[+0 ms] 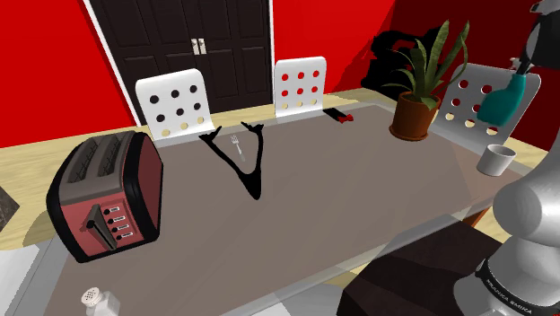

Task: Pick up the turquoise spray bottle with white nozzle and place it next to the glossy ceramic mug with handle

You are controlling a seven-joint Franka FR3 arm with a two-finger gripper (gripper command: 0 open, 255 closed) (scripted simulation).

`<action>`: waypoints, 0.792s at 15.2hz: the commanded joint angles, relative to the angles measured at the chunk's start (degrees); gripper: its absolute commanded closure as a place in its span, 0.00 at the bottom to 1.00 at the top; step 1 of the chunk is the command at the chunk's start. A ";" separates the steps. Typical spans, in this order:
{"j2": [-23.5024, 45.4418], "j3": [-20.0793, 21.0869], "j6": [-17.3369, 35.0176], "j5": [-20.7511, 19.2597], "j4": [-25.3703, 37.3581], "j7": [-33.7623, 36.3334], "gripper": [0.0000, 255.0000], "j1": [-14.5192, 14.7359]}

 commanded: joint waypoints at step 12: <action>-2.66 -0.10 11.54 -1.13 -14.20 -0.49 1.00 2.65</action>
